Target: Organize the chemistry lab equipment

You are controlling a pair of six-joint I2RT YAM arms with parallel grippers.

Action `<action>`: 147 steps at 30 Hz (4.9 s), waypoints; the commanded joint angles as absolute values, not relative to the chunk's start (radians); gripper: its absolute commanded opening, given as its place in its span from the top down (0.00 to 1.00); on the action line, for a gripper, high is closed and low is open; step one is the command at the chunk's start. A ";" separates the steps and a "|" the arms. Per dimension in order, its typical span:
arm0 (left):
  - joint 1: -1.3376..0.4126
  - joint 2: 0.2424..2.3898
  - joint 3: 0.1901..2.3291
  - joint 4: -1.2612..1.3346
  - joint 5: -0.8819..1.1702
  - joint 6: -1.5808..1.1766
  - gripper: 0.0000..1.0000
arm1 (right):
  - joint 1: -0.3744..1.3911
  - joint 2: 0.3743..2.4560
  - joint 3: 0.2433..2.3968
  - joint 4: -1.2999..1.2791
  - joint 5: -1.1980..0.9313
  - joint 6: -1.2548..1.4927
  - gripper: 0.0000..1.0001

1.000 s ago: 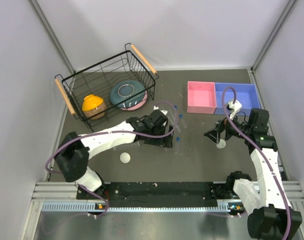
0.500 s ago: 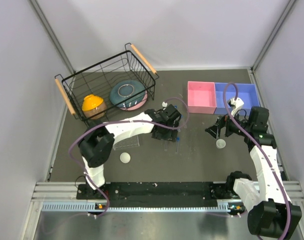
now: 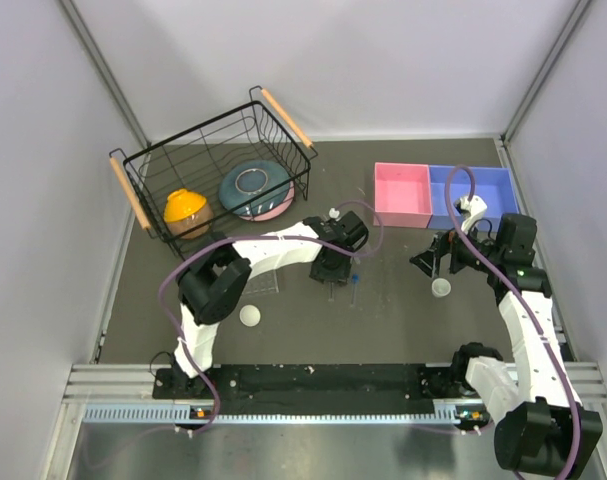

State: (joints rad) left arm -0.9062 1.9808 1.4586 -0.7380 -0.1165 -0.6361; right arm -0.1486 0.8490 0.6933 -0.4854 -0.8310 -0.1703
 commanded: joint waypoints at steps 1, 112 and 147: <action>-0.900 2.002 1.496 -0.761 -0.109 -0.634 0.52 | -0.158 0.841 0.695 -0.442 -0.844 -0.164 0.01; -0.881 1.109 0.951 -0.092 0.377 -0.933 0.14 | 0.414 0.992 0.928 -0.718 -1.077 -0.386 0.97; -0.908 1.275 1.028 -0.103 0.485 -0.905 0.69 | 0.456 1.017 0.913 -0.764 -1.048 -0.479 0.96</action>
State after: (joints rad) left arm -0.9001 1.2648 0.9874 -0.1505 0.4641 -0.9115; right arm 0.4419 1.0168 0.8799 -0.7715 -1.0214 -0.4530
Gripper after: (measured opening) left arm 0.356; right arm 0.098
